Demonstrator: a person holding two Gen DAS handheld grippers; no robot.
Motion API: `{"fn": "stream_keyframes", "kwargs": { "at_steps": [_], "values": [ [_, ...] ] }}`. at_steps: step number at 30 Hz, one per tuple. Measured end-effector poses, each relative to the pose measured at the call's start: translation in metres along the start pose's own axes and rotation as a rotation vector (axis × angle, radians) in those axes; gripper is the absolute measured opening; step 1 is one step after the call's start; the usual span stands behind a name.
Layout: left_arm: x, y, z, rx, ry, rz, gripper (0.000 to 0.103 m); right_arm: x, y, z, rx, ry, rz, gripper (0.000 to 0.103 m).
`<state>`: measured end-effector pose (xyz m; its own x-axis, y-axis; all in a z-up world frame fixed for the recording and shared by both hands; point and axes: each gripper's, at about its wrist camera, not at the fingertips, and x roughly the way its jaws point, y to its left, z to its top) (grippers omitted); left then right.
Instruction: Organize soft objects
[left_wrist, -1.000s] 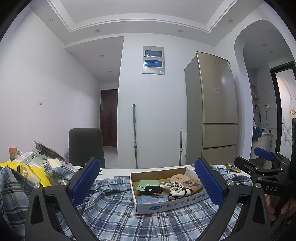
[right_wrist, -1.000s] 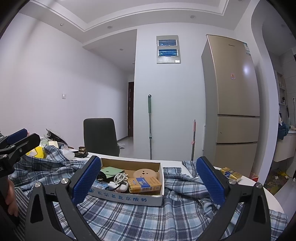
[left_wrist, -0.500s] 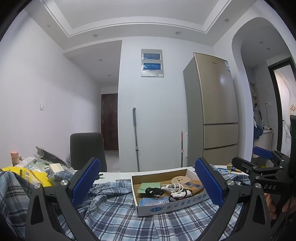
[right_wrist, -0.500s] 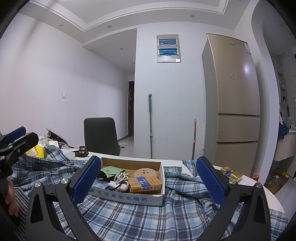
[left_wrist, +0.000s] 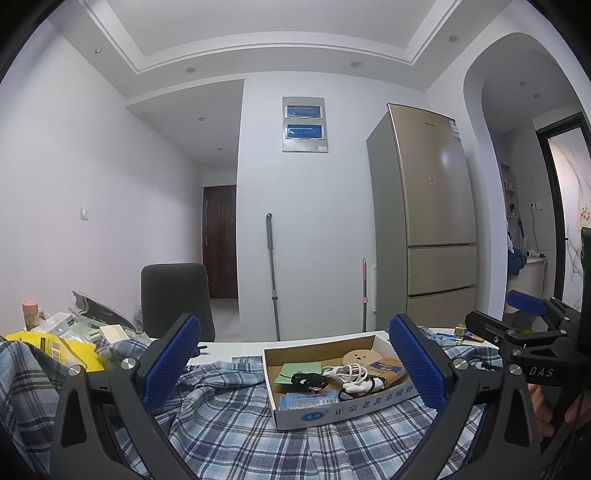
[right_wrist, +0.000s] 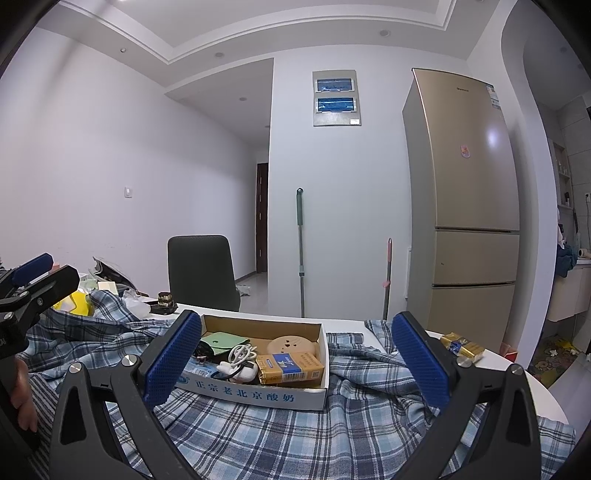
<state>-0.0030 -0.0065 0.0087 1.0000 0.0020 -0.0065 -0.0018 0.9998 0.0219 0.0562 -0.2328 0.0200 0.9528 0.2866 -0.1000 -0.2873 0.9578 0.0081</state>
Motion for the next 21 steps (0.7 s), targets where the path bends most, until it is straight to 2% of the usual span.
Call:
{"fn": "stream_keyframes", "kwargs": {
  "at_steps": [21],
  "values": [
    [0.0042,0.0055,-0.0021,-0.030,0.015,0.009,0.103,0.0002,-0.0006,0.0003,0.000,0.002,0.001,0.103]
  ]
}}
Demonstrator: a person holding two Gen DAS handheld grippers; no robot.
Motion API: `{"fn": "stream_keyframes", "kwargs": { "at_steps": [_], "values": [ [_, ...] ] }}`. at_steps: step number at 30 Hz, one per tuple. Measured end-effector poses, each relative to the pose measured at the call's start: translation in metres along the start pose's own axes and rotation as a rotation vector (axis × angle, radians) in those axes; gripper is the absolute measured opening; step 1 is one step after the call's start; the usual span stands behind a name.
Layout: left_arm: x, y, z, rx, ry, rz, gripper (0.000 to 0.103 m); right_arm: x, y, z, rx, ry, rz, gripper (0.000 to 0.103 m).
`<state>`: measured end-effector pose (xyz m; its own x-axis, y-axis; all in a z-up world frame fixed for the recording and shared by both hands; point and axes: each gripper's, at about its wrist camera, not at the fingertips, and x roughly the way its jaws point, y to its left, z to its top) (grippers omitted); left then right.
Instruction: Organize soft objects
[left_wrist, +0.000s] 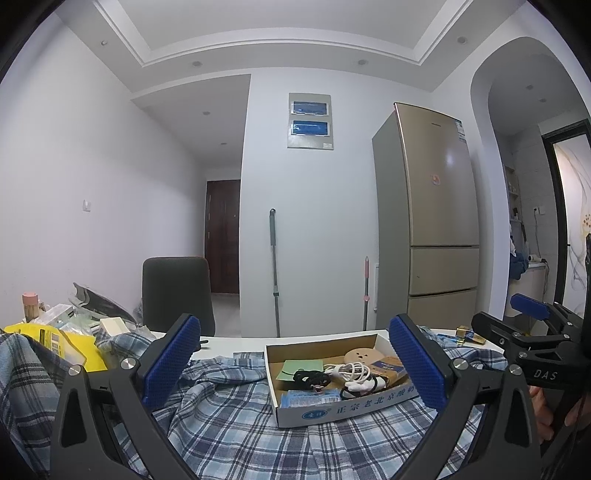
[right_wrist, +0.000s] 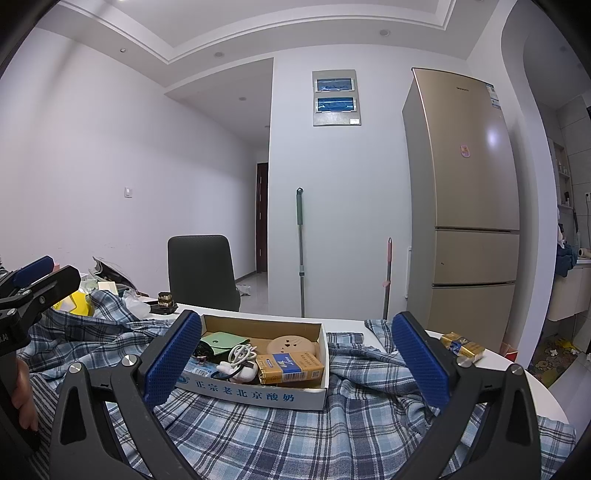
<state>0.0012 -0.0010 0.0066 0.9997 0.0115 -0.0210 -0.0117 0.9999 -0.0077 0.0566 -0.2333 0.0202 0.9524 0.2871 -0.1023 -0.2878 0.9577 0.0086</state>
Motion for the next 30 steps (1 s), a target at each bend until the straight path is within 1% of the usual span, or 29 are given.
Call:
{"fn": "stream_keyframes", "kwargs": {
  "at_steps": [14,20,30],
  "values": [
    [0.0029,0.0012,-0.0018,-0.015,0.014,0.002,0.103,-0.0001,0.0001,-0.0001,0.000,0.000,0.000,0.103],
    [0.0002,-0.0020,-0.0027,0.004,-0.005,0.007,0.103,-0.0001,0.0001,-0.0001,0.001,-0.001,0.000,0.103],
    [0.0005,-0.0035,-0.0045,-0.003,0.001,0.007,0.103,0.0001,0.0000,-0.0001,0.001,-0.001,0.000,0.103]
  ]
}}
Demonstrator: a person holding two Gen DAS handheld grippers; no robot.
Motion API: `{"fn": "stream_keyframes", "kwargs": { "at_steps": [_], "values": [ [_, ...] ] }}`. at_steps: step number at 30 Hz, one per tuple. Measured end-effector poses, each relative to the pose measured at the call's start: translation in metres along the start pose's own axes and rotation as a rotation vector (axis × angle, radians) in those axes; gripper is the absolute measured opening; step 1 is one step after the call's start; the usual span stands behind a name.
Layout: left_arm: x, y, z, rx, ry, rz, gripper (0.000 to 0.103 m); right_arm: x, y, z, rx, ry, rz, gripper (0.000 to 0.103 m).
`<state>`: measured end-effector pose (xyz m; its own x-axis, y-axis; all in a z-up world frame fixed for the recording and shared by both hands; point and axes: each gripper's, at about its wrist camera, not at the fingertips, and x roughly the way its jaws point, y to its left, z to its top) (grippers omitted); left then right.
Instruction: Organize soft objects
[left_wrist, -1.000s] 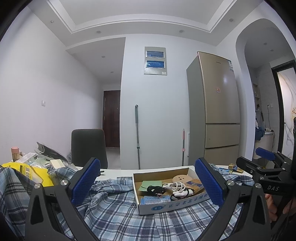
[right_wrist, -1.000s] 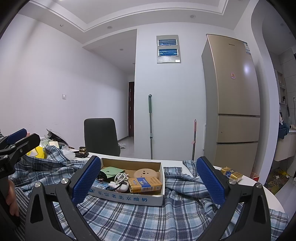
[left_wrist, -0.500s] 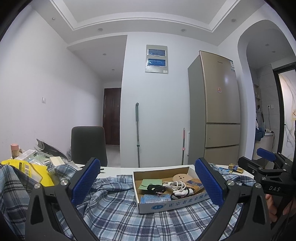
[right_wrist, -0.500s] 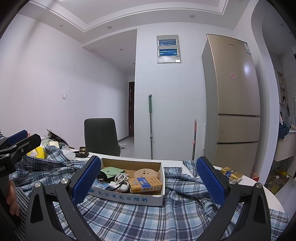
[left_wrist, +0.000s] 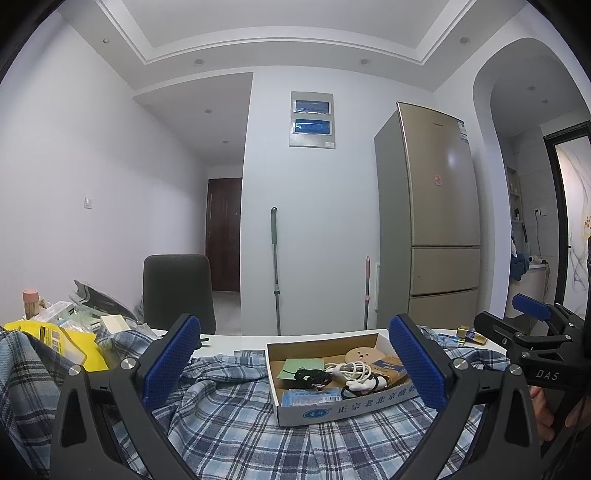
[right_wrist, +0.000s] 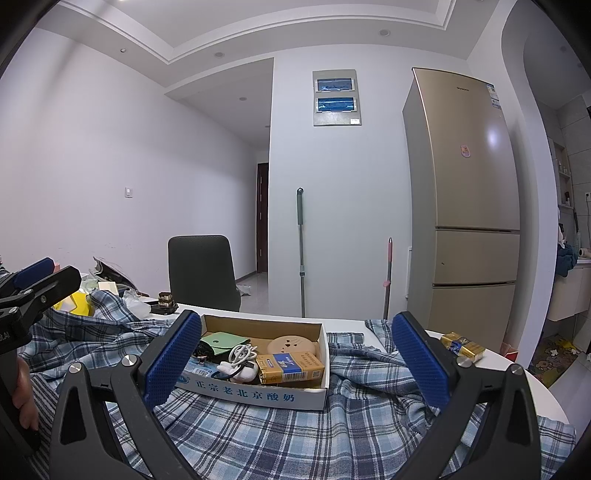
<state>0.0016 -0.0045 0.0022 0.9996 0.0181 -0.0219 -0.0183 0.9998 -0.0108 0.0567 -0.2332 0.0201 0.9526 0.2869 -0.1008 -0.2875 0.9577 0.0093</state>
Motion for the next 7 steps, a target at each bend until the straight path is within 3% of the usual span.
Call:
{"fn": "stream_keyframes", "kwargs": {
  "at_steps": [7],
  "values": [
    [0.0007,0.0015,0.0002,-0.003,0.004,-0.001,0.103,0.0002,0.0001,0.0001,0.001,0.005,0.003,0.103]
  ]
}}
